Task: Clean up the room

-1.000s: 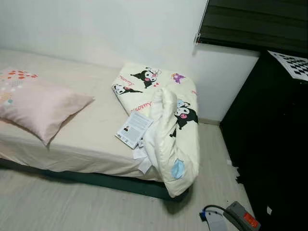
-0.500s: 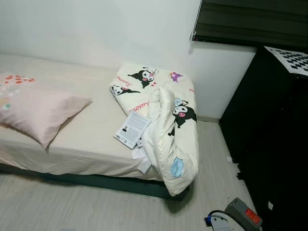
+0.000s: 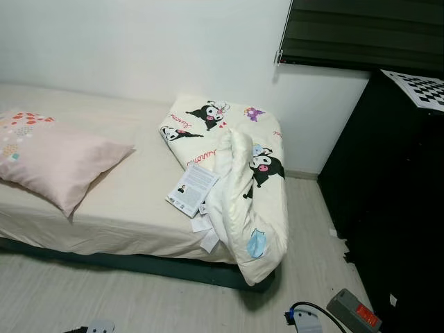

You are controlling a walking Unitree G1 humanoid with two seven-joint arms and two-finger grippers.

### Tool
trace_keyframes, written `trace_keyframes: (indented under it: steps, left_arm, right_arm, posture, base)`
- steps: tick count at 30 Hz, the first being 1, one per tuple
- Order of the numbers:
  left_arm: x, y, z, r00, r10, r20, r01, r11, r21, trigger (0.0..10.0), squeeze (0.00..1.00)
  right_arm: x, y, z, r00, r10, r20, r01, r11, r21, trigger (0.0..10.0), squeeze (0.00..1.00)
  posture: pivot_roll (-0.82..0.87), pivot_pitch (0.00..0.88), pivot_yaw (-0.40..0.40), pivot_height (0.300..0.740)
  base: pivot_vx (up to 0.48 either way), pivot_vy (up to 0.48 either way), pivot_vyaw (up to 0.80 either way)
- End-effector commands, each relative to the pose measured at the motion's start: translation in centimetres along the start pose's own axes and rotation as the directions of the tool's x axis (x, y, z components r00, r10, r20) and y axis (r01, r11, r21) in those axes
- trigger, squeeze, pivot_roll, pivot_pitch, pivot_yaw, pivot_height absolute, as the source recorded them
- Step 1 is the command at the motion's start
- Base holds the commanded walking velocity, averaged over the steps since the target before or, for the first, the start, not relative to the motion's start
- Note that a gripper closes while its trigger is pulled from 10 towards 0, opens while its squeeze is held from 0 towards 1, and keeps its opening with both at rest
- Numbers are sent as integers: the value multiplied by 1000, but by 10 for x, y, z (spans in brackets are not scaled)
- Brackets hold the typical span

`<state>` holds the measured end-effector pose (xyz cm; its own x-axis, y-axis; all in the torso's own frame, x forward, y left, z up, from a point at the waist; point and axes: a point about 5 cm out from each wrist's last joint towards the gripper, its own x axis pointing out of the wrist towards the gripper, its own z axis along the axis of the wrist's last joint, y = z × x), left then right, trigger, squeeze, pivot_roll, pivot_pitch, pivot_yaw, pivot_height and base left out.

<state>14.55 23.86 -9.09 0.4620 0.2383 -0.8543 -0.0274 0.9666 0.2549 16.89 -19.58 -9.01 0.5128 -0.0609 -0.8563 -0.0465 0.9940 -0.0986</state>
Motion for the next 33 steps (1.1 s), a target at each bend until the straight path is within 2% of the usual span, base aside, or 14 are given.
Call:
trace_keyframes:
  steps: [1,7,12,13,15,22,28,33]
  left_arm:
    - [0,-3,-1,1000,-11,-2,11,1000,-8,10000,0]
    - [0,-2,1,1000,-3,8,3,1000,-6,10000,0]
    - [0,-2,3,1000,5,16,-4,1000,-21,10000,0]
    - [0,-3,7,999,-2,32,3,999,-38,10000,0]
    - [1,-4,8,999,-6,38,8,999,-44,10000,0]
    - [0,-12,9,998,-33,47,35,998,-59,10000,0]
    - [0,-17,9,996,-54,67,62,990,-126,10000,0]
    - [0,-15,9,996,-53,70,60,992,-110,10000,0]
  right_arm:
    - [0,0,2,1000,-4,2,4,1000,-14,10000,0]
    - [0,-6,3,1000,-9,0,9,1000,-14,10000,0]
    - [-1,-10,-5,1000,-19,-13,19,1000,-12,10000,0]
    - [-3,-9,-13,999,-20,-25,20,1000,-12,10000,0]
    - [-3,-9,-15,999,-18,-28,18,1000,-15,10000,0]
    - [-3,-11,-14,1000,-6,-24,5,999,-32,10000,0]
    - [-4,-16,-13,999,12,-35,-14,998,-59,10000,0]
    - [-3,-19,-4,1000,16,-7,-17,998,-61,10000,0]
  posture:
    - [-13,0,-67,740]
    - [-8,0,-68,740]
    - [2,11,-64,740]
    - [8,11,-66,740]
    - [8,11,-66,740]
    - [8,3,-78,740]
    - [30,0,-101,740]
    - [28,0,-100,740]
  base:
    - [0,0,0]
    - [0,0,0]
    - [0,0,0]
    - [0,0,0]
    - [0,0,0]
    - [0,0,0]
    - [0,0,784]
    - [343,0,759]
